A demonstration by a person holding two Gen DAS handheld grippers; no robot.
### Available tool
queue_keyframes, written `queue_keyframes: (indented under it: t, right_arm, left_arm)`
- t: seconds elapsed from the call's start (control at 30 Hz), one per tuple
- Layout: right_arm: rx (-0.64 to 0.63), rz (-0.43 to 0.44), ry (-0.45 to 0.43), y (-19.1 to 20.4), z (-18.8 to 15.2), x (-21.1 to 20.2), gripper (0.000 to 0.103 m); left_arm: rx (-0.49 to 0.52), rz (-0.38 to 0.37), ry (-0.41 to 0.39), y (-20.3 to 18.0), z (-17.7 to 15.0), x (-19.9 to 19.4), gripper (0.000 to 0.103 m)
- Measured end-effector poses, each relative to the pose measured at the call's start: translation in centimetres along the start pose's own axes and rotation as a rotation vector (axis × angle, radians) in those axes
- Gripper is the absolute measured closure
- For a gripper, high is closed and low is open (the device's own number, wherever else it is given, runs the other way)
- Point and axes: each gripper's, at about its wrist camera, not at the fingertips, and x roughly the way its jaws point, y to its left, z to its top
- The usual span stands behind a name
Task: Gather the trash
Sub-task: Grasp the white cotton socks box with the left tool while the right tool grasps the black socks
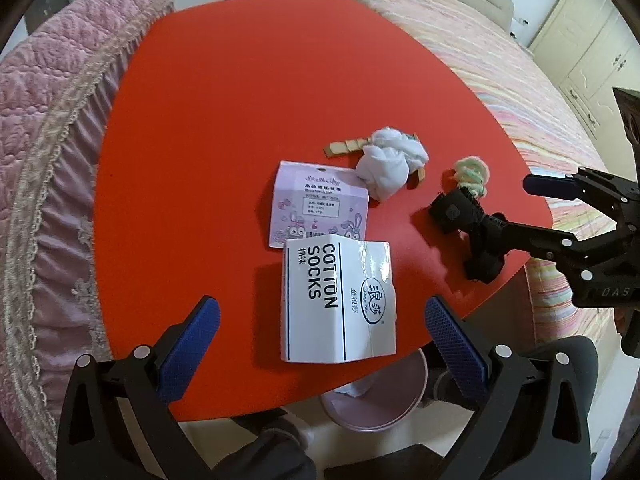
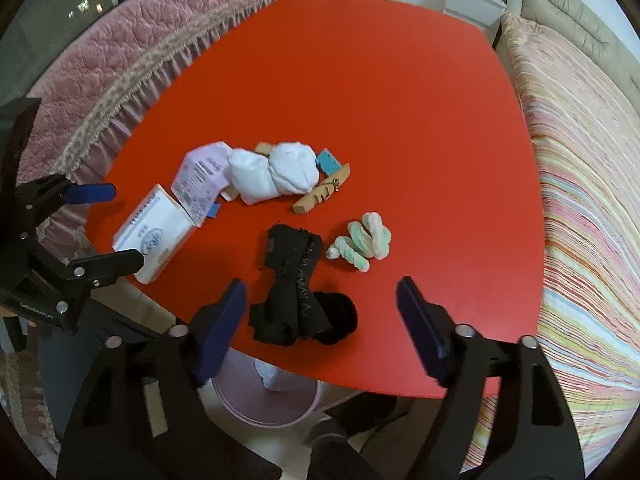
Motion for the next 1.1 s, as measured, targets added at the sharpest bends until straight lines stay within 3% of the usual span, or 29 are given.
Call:
queue_keyframes:
  t: [0.07, 0.13, 0.23, 0.37, 0.43, 0.63, 1.1]
  right_arm:
    - [-0.006, 0.003, 0.016, 0.1, 0.0, 0.7, 0.037]
    - [-0.008, 0.006, 0.035, 0.0, -0.1, 1.5, 0.046]
    - [-0.016, 0.015, 0.038, 0.1, -0.2, 2.0, 0.062]
    - [-0.013, 0.020, 0.020, 0.0, -0.3, 2.0, 0.081]
    - [-0.011, 0.026, 0.012, -0.1, -0.4, 1.7, 0.084]
    - [0.006, 0.038, -0.025, 0.0, -0.4, 0.9, 0.090]
    - [0.032, 0.051, -0.136, 0.5, -0.6, -2.9, 0.091]
  left_arm:
    - [-0.002, -0.004, 0.010, 0.1, 0.0, 0.5, 0.009]
    - [-0.011, -0.009, 0.031, 0.2, -0.1, 1.1, 0.030]
    - [-0.007, -0.011, 0.045, 0.3, -0.3, 1.6, 0.048]
    - [0.016, -0.011, 0.024, 0.0, -0.4, 1.1, 0.058]
    - [0.019, -0.002, 0.008, -0.2, -0.4, 0.9, 0.066]
    - [0.026, -0.011, -0.030, -0.6, -0.9, -0.4, 0.074]
    - [0.064, -0.001, -0.136, -1.8, -1.0, -4.5, 0.077]
